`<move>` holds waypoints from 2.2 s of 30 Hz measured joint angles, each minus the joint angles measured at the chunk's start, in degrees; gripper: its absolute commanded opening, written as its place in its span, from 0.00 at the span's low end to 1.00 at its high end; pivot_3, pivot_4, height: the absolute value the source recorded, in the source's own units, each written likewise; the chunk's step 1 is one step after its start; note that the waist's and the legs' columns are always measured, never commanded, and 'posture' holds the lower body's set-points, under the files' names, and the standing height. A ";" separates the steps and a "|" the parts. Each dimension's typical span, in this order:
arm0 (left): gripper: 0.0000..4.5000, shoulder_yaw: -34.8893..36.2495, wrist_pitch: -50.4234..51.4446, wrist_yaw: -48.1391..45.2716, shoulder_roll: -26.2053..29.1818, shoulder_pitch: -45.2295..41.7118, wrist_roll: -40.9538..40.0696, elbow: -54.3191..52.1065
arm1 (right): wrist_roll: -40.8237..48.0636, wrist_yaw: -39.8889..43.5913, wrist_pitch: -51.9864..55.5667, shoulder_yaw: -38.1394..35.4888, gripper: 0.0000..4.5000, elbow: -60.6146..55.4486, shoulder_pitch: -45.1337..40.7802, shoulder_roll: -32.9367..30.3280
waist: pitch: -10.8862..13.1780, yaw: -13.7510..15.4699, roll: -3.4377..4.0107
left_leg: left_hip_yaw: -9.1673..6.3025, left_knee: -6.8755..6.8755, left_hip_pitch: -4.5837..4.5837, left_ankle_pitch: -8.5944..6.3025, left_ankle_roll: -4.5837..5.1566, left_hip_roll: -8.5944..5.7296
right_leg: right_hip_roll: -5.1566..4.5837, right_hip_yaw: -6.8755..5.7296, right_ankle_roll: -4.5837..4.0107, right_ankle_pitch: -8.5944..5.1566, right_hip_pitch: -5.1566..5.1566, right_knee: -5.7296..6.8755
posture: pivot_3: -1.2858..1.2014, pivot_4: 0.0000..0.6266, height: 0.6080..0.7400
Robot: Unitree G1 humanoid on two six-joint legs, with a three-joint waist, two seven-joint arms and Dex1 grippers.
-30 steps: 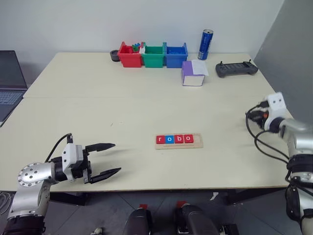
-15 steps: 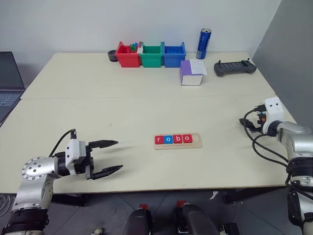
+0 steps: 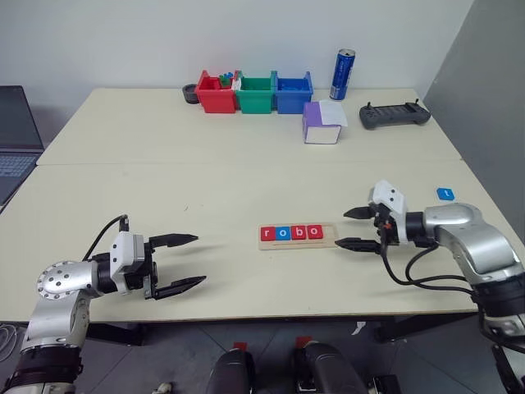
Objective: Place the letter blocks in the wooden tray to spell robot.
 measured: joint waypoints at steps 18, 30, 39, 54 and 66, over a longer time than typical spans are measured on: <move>1.00 0.01 0.00 -0.03 0.02 0.07 0.09 -0.02 | -9.07 8.63 -14.97 6.74 0.00 21.03 -10.12 5.86 | 0.00 -0.11 0.00 | 0.01 0.02 0.00 0.00 -0.01 0.00 | -0.01 0.01 -0.01 0.00 0.00 0.03 | 0.52 0.24 1.00; 1.00 0.14 0.00 0.16 0.12 0.82 0.07 -0.17 | -12.69 10.29 -18.80 8.07 0.00 26.08 -12.04 9.19 | 0.00 -0.15 0.00 | 0.01 0.02 0.01 0.00 -0.01 0.00 | -0.01 0.01 -0.01 0.01 0.01 0.06 | 0.52 0.24 1.00; 1.00 0.18 0.05 0.47 0.13 1.93 0.04 -0.97 | -12.83 9.54 -16.51 7.97 0.00 25.96 -12.18 10.60 | 0.00 -0.12 0.00 | 0.01 0.04 0.01 0.00 -0.01 0.00 | -0.02 0.02 -0.02 0.01 0.01 0.06 | 0.52 0.24 1.00; 1.00 0.60 0.04 1.37 0.08 2.77 -0.10 -1.32 | -6.35 -32.84 -3.66 -27.49 0.73 18.12 1.34 9.09 | -0.03 0.37 -0.05 | 0.04 0.00 -0.01 -0.01 -0.03 -0.05 | -0.07 0.06 -0.02 0.01 0.03 0.00 | 0.52 0.24 1.00; 1.00 -1.19 0.08 -0.28 -0.01 -1.61 0.21 0.98 | -8.74 -46.65 -10.16 -30.46 0.99 37.91 -5.13 7.54 | 0.02 -0.83 0.08 | 0.11 -0.10 0.10 0.05 -0.11 0.03 | 0.06 0.14 -0.01 0.01 0.02 0.06 | 0.52 0.24 1.00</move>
